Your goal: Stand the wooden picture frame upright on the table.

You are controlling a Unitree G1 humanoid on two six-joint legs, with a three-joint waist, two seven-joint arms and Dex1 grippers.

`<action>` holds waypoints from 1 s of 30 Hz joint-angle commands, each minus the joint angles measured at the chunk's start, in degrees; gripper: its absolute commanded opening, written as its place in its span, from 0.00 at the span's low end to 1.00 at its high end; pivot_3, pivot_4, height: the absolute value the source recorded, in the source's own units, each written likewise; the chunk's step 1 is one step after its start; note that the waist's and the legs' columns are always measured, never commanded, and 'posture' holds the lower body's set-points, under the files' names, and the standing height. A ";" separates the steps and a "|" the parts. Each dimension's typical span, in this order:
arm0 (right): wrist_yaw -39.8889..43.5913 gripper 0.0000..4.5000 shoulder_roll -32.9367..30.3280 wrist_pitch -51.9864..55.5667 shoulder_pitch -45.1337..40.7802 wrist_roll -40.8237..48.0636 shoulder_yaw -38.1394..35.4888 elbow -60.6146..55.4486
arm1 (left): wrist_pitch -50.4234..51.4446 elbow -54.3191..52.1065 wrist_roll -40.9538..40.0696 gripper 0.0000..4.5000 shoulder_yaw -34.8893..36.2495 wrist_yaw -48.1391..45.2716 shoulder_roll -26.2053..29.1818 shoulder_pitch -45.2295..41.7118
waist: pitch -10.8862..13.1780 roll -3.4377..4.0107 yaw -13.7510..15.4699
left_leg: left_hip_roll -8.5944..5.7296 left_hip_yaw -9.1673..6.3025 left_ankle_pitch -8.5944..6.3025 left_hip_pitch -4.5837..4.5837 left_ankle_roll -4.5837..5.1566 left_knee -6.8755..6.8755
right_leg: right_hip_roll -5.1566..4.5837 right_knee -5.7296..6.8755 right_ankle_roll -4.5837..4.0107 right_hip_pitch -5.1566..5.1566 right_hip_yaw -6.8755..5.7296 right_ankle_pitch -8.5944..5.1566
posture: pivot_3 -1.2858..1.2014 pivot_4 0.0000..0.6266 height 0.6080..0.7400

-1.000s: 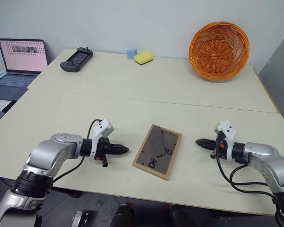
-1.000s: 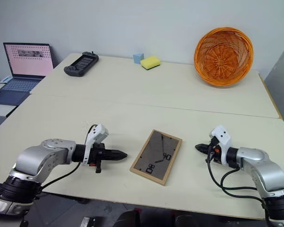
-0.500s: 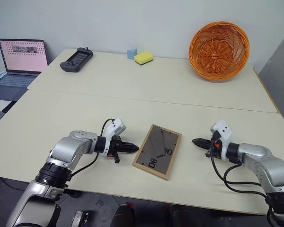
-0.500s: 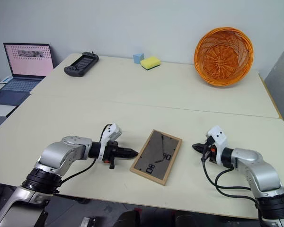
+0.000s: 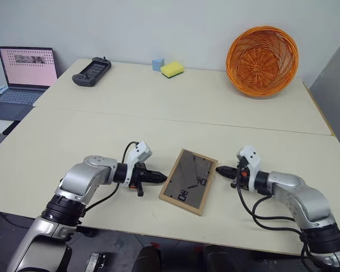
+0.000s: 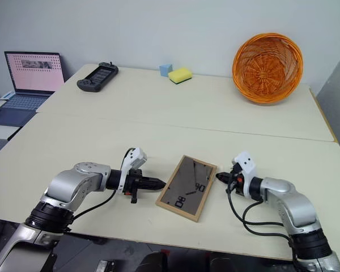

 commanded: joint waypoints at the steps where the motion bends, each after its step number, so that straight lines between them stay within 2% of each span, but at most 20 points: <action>1: 0.06 0.00 1.16 -1.09 -2.21 -0.66 0.81 1.06 | 0.77 -3.06 -1.26 0.02 1.59 0.44 -0.39 0.57 | 0.00 0.00 -0.02 | 0.00 0.00 0.00 0.00 0.00 0.01 | 0.00 0.01 0.00 0.00 0.00 0.00 | 0.52 0.24 1.00; 13: 1.13 0.00 2.14 -3.13 -5.43 -2.45 0.85 5.95 | 3.84 -7.95 -2.93 0.02 4.06 4.33 -0.88 3.76 | 0.00 0.00 -0.20 | 0.00 -0.02 0.00 -0.01 0.00 0.09 | 0.00 0.08 0.00 0.00 -0.01 0.00 | 0.52 0.24 1.00; 20: 2.55 0.00 -1.81 -2.35 -1.80 -2.02 -1.27 2.32 | 6.67 -5.16 -5.04 0.02 9.30 4.15 3.01 2.18 | 0.01 0.01 -0.34 | 0.00 -0.02 0.00 -0.02 0.00 0.11 | 0.00 0.11 0.00 -0.02 -0.01 0.00 | 0.52 0.24 1.00; 23: 3.17 0.00 -4.31 -1.98 0.17 -1.92 -2.16 -0.17 | 15.51 -4.76 -8.95 0.02 13.77 7.95 1.73 0.86 | 0.01 0.01 -0.38 | -0.01 -0.03 -0.01 -0.03 0.00 0.12 | -0.01 0.11 0.00 -0.02 -0.01 0.00 | 0.52 0.24 1.00; 25: 3.87 0.00 -6.27 -0.13 2.27 -0.67 -3.28 -3.73 | 34.84 -1.66 -13.55 0.02 22.98 12.69 -3.77 -3.48 | 0.01 0.02 -0.31 | -0.01 -0.07 -0.01 -0.08 0.01 0.17 | 0.00 0.12 0.01 -0.01 -0.05 -0.01 | 0.52 0.24 1.00; 26: 4.35 0.00 -7.11 1.23 3.28 0.38 -3.95 -5.56 | 41.21 1.36 -16.90 0.02 25.84 15.08 -5.32 -5.08 | 0.01 0.01 -0.28 | -0.03 -0.09 -0.01 -0.11 0.01 0.19 | -0.01 0.13 0.02 -0.01 -0.06 -0.01 | 0.52 0.24 1.00; 27: 4.69 0.00 -7.78 2.23 4.15 1.21 -4.37 -7.03 | 44.83 2.79 -19.76 0.02 27.75 17.59 -6.39 -5.63 | 0.01 0.01 -0.24 | -0.04 -0.14 -0.02 -0.17 0.02 0.26 | 0.01 0.14 0.03 -0.02 -0.13 -0.01 | 0.52 0.24 1.00; 30: 5.19 0.00 -9.11 3.75 6.08 2.57 -4.89 -10.05 | 45.70 3.43 -28.65 0.02 27.64 25.12 -6.51 -3.78 | 0.01 0.01 -0.91 | -0.07 -0.29 -0.03 -0.25 0.05 0.34 | 0.01 0.16 0.04 -0.02 -0.22 -0.02 | 0.52 0.24 1.00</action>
